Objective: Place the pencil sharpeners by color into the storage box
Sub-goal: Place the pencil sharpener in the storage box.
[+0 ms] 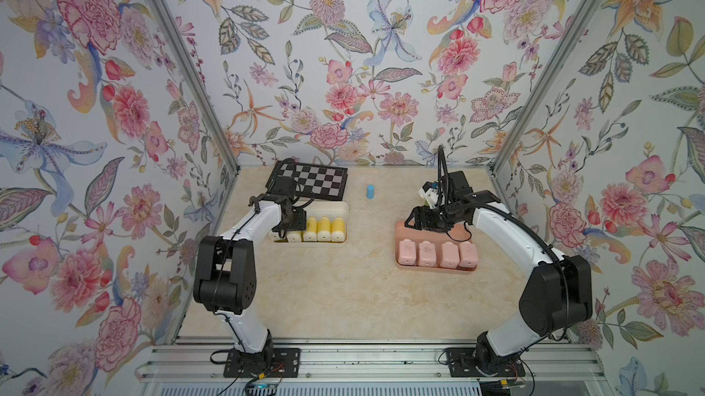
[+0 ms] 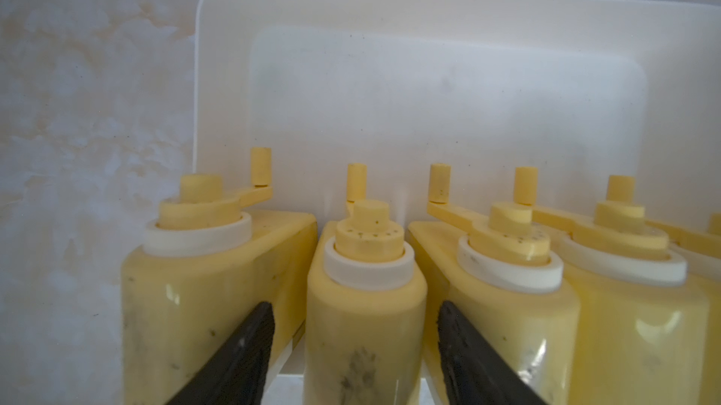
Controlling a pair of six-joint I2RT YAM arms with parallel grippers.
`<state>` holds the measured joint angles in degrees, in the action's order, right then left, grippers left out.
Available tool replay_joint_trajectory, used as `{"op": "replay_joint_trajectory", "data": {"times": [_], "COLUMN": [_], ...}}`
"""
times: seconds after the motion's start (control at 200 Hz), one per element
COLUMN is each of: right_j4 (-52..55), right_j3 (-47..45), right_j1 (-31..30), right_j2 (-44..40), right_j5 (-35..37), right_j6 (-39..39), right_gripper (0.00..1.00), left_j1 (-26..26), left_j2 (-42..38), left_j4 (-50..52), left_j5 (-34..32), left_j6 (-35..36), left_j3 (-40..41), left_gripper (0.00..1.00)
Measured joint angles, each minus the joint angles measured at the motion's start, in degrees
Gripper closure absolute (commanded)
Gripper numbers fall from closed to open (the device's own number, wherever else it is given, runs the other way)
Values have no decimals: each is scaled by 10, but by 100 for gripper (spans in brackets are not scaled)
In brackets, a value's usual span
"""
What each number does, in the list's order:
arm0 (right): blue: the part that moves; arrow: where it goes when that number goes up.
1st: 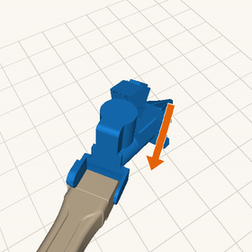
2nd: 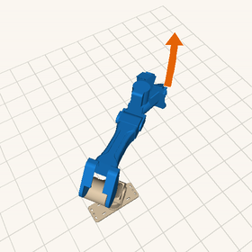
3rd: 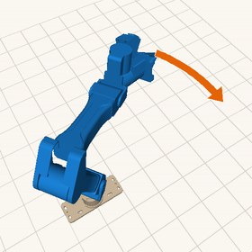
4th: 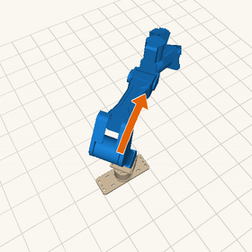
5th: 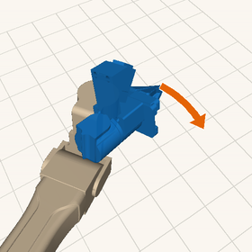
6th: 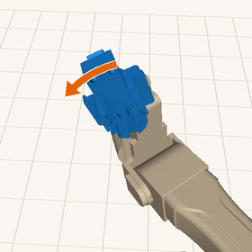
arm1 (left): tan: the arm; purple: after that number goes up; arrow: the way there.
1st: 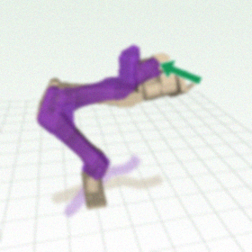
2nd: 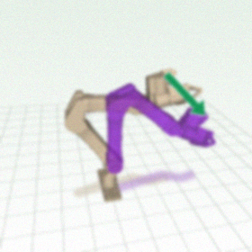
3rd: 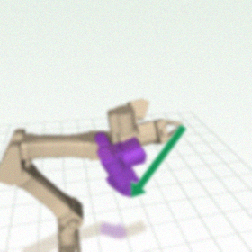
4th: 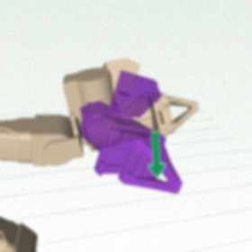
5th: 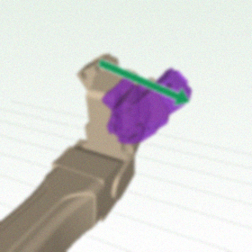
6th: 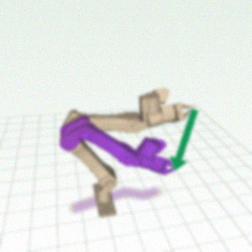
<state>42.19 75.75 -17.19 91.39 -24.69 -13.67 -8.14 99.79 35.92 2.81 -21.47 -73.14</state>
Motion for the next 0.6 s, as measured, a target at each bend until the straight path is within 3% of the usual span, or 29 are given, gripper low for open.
{"op": "replay_joint_trajectory", "data": {"times": [0.6], "right_j4": [0], "right_j3": [0], "right_j1": [0], "right_j2": [0], "right_j5": [0], "right_j6": [0], "right_gripper": [26], "left_j1": [0], "left_j2": [-36], "left_j4": [10], "left_j5": [0], "left_j6": [-5], "left_j3": [-28], "left_gripper": [31]}}
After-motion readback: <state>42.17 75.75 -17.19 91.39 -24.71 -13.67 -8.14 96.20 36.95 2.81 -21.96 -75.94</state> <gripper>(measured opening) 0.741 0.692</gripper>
